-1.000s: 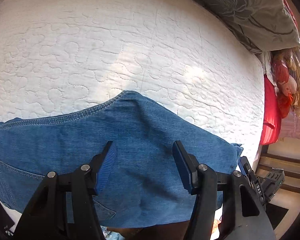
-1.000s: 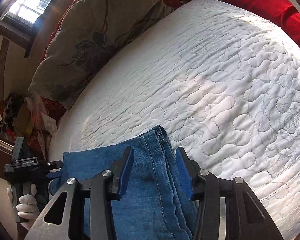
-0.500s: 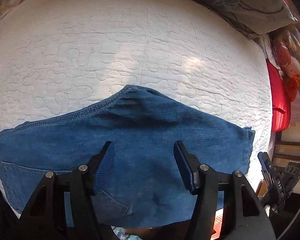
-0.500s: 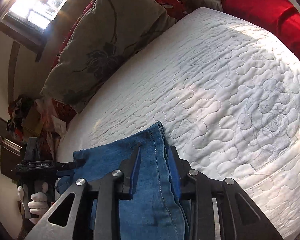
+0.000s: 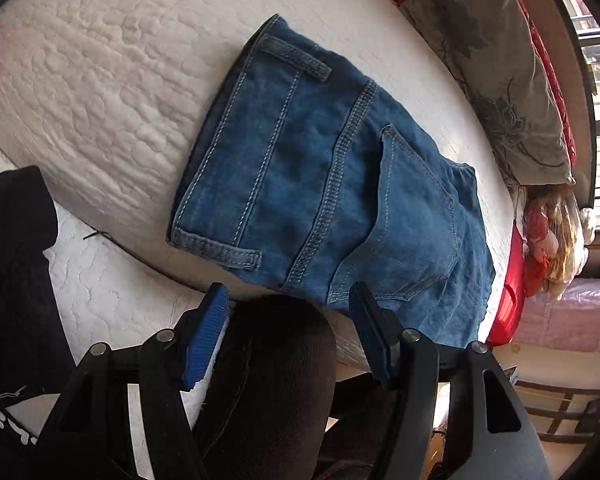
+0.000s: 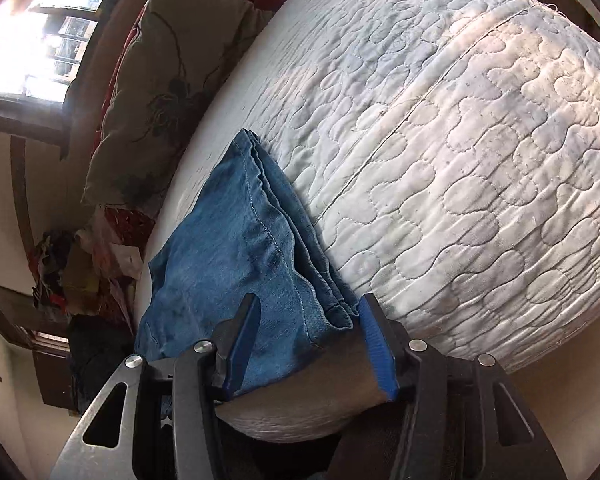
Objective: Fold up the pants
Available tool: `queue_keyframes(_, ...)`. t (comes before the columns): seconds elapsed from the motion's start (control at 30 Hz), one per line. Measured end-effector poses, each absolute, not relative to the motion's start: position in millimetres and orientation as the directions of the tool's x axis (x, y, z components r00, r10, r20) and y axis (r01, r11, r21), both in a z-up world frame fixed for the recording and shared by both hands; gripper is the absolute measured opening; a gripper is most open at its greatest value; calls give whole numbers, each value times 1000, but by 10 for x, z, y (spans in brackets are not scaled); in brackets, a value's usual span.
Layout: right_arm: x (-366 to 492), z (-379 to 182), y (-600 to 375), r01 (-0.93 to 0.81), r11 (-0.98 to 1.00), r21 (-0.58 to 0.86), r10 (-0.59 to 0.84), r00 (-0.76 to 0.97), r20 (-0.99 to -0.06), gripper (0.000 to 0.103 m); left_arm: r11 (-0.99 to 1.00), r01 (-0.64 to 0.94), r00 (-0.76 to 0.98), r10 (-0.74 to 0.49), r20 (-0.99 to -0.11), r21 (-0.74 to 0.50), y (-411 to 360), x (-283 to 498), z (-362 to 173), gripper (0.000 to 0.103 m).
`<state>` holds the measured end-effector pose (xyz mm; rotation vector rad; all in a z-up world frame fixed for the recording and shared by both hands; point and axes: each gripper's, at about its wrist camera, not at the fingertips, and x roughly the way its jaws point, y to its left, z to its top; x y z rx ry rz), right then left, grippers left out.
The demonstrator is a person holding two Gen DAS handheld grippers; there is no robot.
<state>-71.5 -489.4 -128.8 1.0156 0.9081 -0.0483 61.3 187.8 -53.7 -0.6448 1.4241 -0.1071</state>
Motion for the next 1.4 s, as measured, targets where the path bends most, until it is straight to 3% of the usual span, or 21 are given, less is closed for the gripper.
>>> queue_keyframes(0.27, -728, -1345, -4905, 470, 517, 715, 336, 657, -675, 53, 764, -419, 169, -464, -869, -490, 1750, 716, -1031, 61)
queue_keyframes(0.33, -734, -1355, -4910, 473, 540, 697, 322, 649, -690, 33, 770, -434, 158, -446, -881, -468, 1718, 796, -1062, 54)
queue_keyframes(0.37, -743, -1358, -4928, 457, 533, 712, 341, 654, -675, 17, 766, -437, 147, -456, -878, -471, 1705, 819, -1062, 35)
queue_keyframes(0.4, -781, -1323, -4942, 443, 515, 734, 352, 671, -652, 16, 762, -433, 136, -473, -871, -481, 1686, 832, -1038, 24)
queue_keyframes(0.47, -889, -1190, -4957, 404, 534, 743, 342, 700, -627, 12, 792, -413, 137, -435, -890, -450, 1665, 821, -935, 24)
queue_keyframes(0.57, -935, -1263, -4960, 431, 575, 695, 321, 662, -677, 13, 853, -410, 106, -308, -945, -324, 1759, 818, -1022, 25)
queue_keyframes(0.7, -934, -1464, -4941, 476, 545, 690, 306, 654, -692, 18, 780, -525, -15, -410, -912, -342, 1910, 758, -1507, 24)
queue_keyframes(0.83, -1055, -1383, -5001, 491, 516, 702, 298, 665, -685, 25, 784, -491, 28, -422, -906, -380, 2020, 596, -1384, 24)
queue_keyframes(0.93, -1273, -1269, -5102, 480, 471, 740, 278, 715, -641, 43, 802, -403, 110, -435, -894, -440, 2066, 491, -1051, 27)
queue_keyframes(0.97, -1335, -1249, -5114, 478, 450, 755, 277, 729, -626, 56, 804, -374, 133, -446, -885, -461, 2059, 471, -941, 36)
queue_keyframes(1.0, -1388, -1247, -5112, 476, 434, 765, 277, 738, -616, 61, 809, -349, 152, -448, -881, -472, 2037, 463, -834, 52)
queue_keyframes(1.07, -1437, -1284, -5068, 461, 408, 788, 299, 747, -593, 61, 824, -306, 196, -436, -878, -477, 1936, 475, -628, 68)
queue_keyframes(1.1, -1443, -1325, -5034, 456, 392, 799, 315, 750, -582, 61, 828, -283, 211, -439, -873, -485, 1862, 512, -539, 70)
queue_keyframes(1.27, -1275, -1604, -4785, 440, 312, 842, 392, 747, -536, 61, 822, -172, 181, -516, -838, -543, 1237, 893, -286, 70)
queue_keyframes(1.4, -1104, -1740, -4655, 417, 278, 865, 424, 755, -500, 61, 858, -58, 128, -501, -856, -511, 652, 1129, -127, 70)
